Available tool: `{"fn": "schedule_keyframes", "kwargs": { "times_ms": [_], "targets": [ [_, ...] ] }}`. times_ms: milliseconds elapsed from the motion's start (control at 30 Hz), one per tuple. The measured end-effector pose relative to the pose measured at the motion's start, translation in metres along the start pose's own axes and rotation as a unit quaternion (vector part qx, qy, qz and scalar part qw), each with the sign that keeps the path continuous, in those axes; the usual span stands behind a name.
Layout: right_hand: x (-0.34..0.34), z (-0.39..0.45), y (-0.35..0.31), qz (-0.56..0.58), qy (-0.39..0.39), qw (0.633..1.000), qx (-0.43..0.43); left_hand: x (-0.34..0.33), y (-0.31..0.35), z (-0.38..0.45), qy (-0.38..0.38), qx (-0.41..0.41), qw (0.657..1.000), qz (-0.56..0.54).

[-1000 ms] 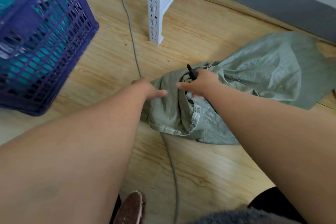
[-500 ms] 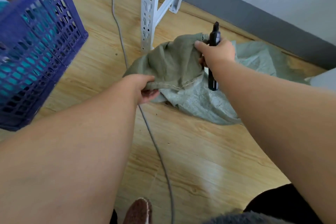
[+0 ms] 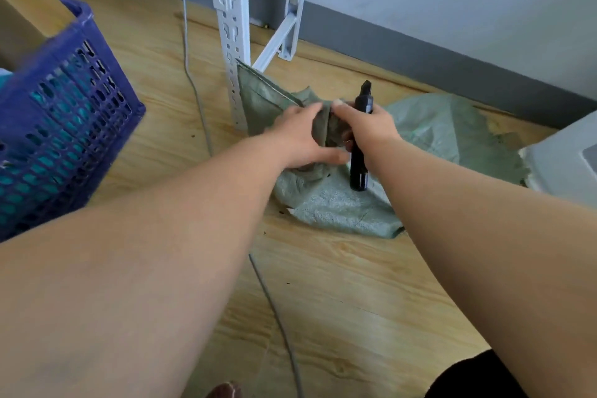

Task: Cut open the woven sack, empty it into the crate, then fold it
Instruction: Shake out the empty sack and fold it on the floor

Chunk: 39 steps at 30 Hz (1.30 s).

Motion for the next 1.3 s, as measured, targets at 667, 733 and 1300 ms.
{"fn": "schedule_keyframes", "kwargs": {
  "times_ms": [667,733,1300],
  "targets": [
    [0.061,0.028,-0.013,-0.261,0.005,0.965,0.0,0.061,0.015,0.018,0.166,0.0,0.978,-0.128],
    [0.053,0.03,-0.001,-0.318,-0.038,0.946,-0.049,0.057,0.011,0.019,0.153,0.024,0.986,-0.065],
    [0.049,0.006,-0.027,-0.134,0.069,0.981,0.12,0.022,0.012,0.028,0.126,0.043,0.99,0.054]
  ]
}}
Point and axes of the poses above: each hand's wrist, its own z-axis towards the middle knuckle, its own x-axis out of the back of the hand, y = z × x, the point moved 8 cm from there along z, towards the middle knuckle, and after that the axes turned 12 degrees about -y, right-handed, at the moved point
